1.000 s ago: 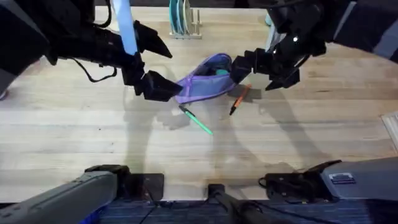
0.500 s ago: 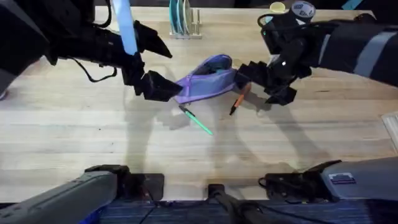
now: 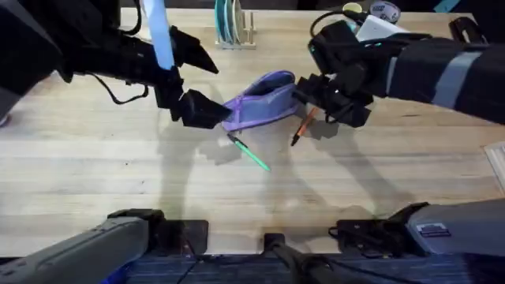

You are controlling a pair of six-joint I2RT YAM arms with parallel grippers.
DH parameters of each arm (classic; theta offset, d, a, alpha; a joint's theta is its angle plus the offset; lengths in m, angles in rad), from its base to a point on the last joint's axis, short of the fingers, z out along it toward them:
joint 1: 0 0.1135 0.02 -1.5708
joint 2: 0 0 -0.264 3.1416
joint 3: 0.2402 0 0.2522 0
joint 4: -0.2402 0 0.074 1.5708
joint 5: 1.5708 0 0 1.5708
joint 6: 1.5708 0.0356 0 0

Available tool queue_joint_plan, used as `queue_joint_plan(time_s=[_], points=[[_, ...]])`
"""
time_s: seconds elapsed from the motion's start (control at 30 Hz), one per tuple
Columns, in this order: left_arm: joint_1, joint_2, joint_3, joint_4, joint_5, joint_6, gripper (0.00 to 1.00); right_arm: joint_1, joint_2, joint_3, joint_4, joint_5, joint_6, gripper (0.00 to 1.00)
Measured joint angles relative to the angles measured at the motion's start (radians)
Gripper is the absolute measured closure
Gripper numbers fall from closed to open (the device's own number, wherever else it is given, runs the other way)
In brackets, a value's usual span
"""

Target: Unzip the bag, pick up the pens from the table one at a time and place them inside, then zip the bag closed.

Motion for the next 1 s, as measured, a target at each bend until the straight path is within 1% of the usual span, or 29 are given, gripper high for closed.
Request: queue_joint_plan(time_s=[0.17,0.43,0.7,0.77,0.8,0.87,0.9,0.93,1.0], points=[[0.000,0.000,0.000,0.000,0.000,0.000,0.008,0.036,0.000,0.000,-0.007,0.027,0.009,0.040],[0.000,0.000,0.000,0.000,0.000,0.000,0.008,0.037,0.000,-0.009,-0.006,0.028,0.018,0.040],[0.000,0.000,0.000,0.000,0.000,0.000,0.008,0.038,0.000,-0.059,-0.004,0.028,0.019,0.048],[0.000,0.000,0.000,0.000,0.000,0.000,0.008,0.038,0.000,-0.063,-0.003,0.028,0.019,0.091],[0.000,0.000,0.000,0.000,0.000,0.000,0.008,0.038,0.000,-0.064,-0.003,0.028,0.019,0.142],[0.000,0.000,0.000,0.000,0.000,0.000,0.008,0.039,0.000,-0.065,-0.002,0.028,0.020,0.290],[0.000,0.000,0.000,0.000,0.000,0.000,0.008,0.039,0.000,-0.065,-0.001,0.028,0.022,0.382],[0.000,0.000,0.000,0.000,0.000,0.000,0.008,0.039,0.000,-0.065,-0.001,0.028,0.024,0.440],[0.000,0.000,0.000,0.000,0.000,0.000,0.008,0.039,0.000,-0.065,-0.001,0.028,0.026,0.505]])
